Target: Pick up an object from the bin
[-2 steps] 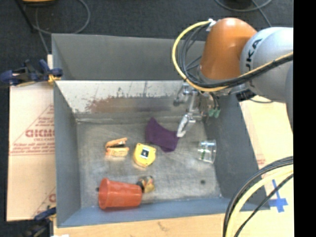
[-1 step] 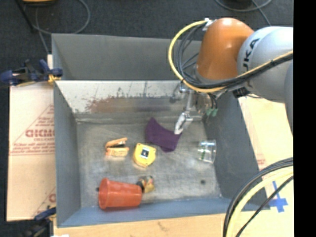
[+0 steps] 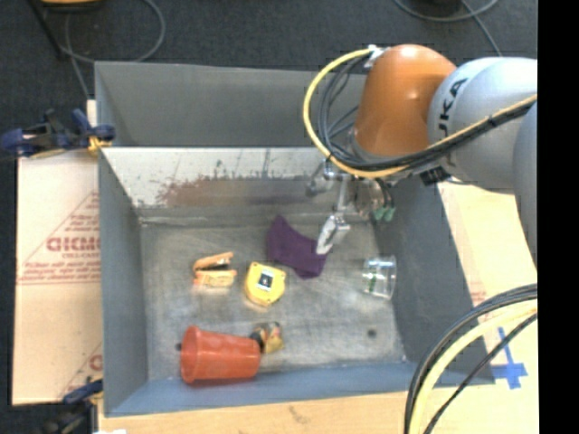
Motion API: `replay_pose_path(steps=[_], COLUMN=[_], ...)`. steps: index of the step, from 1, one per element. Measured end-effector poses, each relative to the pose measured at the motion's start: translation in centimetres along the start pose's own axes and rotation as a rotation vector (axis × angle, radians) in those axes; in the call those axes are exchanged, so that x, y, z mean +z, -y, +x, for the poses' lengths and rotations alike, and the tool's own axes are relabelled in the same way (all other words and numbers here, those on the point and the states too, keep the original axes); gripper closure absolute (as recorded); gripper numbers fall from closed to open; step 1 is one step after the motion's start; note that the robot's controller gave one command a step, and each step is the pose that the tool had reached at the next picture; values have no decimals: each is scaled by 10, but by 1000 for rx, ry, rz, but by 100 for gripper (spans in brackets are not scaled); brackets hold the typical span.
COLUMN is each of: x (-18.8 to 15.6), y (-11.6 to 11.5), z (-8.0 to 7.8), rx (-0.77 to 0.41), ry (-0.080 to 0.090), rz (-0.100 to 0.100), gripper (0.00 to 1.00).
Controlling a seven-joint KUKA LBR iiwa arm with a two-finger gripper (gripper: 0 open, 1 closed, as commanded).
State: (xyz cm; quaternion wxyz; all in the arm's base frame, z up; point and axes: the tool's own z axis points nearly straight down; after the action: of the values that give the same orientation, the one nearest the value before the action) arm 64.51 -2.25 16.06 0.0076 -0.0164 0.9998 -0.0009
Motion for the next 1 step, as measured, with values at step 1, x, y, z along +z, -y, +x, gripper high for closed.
replay_pose_path(steps=[1], x=[0], y=[-25], z=[16], rx=[-185], ry=[-29], rz=[-5], gripper=[0])
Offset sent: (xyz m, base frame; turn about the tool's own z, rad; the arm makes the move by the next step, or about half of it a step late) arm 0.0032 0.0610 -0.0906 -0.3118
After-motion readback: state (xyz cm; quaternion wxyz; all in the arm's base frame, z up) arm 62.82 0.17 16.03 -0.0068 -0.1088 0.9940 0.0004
